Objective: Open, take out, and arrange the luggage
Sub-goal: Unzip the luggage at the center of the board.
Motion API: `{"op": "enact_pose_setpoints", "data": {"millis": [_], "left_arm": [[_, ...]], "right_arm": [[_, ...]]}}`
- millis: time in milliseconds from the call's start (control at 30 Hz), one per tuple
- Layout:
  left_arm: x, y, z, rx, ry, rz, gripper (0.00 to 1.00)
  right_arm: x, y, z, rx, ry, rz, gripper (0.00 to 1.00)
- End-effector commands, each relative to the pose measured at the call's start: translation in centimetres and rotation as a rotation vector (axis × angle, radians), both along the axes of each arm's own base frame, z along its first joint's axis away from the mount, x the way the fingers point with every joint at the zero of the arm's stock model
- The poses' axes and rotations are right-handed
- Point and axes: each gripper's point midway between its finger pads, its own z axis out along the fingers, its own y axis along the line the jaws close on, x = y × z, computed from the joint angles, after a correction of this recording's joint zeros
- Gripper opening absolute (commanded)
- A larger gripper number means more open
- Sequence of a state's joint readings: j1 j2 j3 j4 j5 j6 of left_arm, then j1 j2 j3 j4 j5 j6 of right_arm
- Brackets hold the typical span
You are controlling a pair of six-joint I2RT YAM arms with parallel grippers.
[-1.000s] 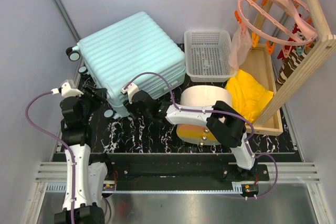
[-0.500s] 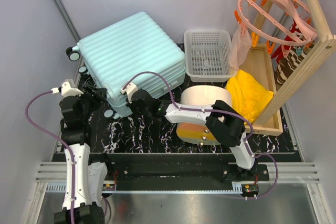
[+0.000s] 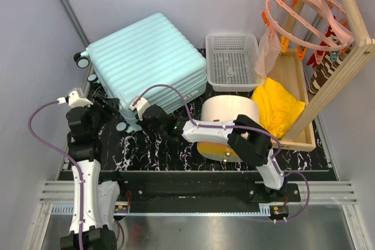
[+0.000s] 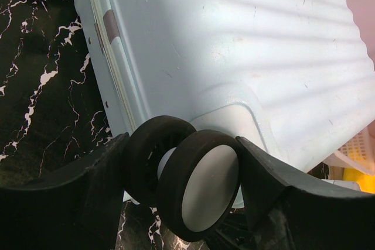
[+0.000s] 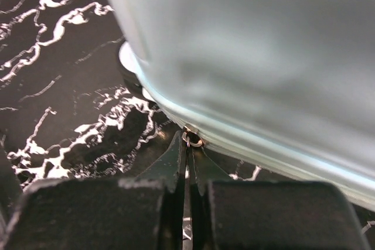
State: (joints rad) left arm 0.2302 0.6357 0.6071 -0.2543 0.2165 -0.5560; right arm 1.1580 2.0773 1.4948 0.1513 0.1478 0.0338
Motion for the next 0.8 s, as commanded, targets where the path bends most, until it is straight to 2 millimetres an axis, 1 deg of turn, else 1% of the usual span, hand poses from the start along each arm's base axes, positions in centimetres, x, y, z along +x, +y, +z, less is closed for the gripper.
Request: {"op": "enact_pose_setpoints", "data": {"millis": [0,33,67,133,167,267,367,433,467,500,533,567,600,633,667,700,733,767], "left_arm": [[-0.8,-3.3,-1.9,0.031,0.075,-0.212,0.00],[-0.8,-3.3,-2.0,0.030,0.077,-0.213,0.00],[-0.8,-3.3,-2.0,0.030,0.076,-0.215,0.00],[-0.8,-3.4,-2.1,0.027,0.080,-0.218,0.00],[-0.8,-3.4,-2.1,0.031,0.082,-0.222,0.00],[-0.8,-3.3,-2.1,0.030,0.082,-0.220,0.00],[-0.9,-3.4,-2.0,0.032,0.080,-0.222,0.00],[-0.9,-3.4,-2.0,0.033,0.080,-0.223,0.00],[-0.9,-3.4,-2.1,0.032,0.083,-0.223,0.00],[-0.9,-3.4,-2.0,0.034,0.080,-0.223,0.00],[-0.9,-3.4,-2.1,0.032,0.081,-0.226,0.00],[-0.9,-3.5,-2.0,0.034,0.079,-0.230,0.00],[-0.9,-3.6,-1.9,0.032,0.077,-0.235,0.00],[-0.9,-3.6,-1.9,0.035,0.076,-0.238,0.00],[-0.9,-3.6,-2.0,0.033,0.078,-0.237,0.00],[-0.9,-3.6,-1.9,0.037,0.075,-0.238,0.00],[-0.9,-3.6,-1.9,0.035,0.075,-0.238,0.01],[-0.9,-3.6,-1.8,0.034,0.074,-0.237,0.06]], "right_arm": [[-5.1,5.8,6.5,0.194,-0.035,0.189,0.00],[-5.4,6.1,6.5,0.197,-0.031,0.200,0.00],[-5.7,6.5,6.9,0.208,-0.029,0.219,0.00],[-6.6,7.0,6.7,0.207,-0.009,0.271,0.00],[-7.5,7.4,7.0,0.218,0.003,0.327,0.00],[-8.8,7.7,7.1,0.220,0.001,0.401,0.00],[-8.7,7.4,7.1,0.213,0.000,0.390,0.01],[-8.5,6.9,7.1,0.198,-0.002,0.374,0.08],[-8.3,6.5,8.1,0.200,-0.027,0.369,0.15],[-8.1,6.1,8.4,0.194,-0.043,0.364,0.21],[-8.1,5.4,8.2,0.182,-0.049,0.354,0.27],[-8.0,4.7,9.8,0.193,-0.079,0.339,0.32],[-8.0,4.1,10.2,0.186,-0.088,0.333,0.45],[-7.9,3.2,9.7,0.165,-0.088,0.322,0.53],[-7.8,2.3,11.5,0.183,-0.113,0.304,0.59],[-7.9,1.6,11.8,0.181,-0.118,0.295,0.63],[-8.0,0.7,11.0,0.161,-0.114,0.287,0.72],[-8.0,-0.3,12.7,0.185,-0.126,0.267,0.76]]}}
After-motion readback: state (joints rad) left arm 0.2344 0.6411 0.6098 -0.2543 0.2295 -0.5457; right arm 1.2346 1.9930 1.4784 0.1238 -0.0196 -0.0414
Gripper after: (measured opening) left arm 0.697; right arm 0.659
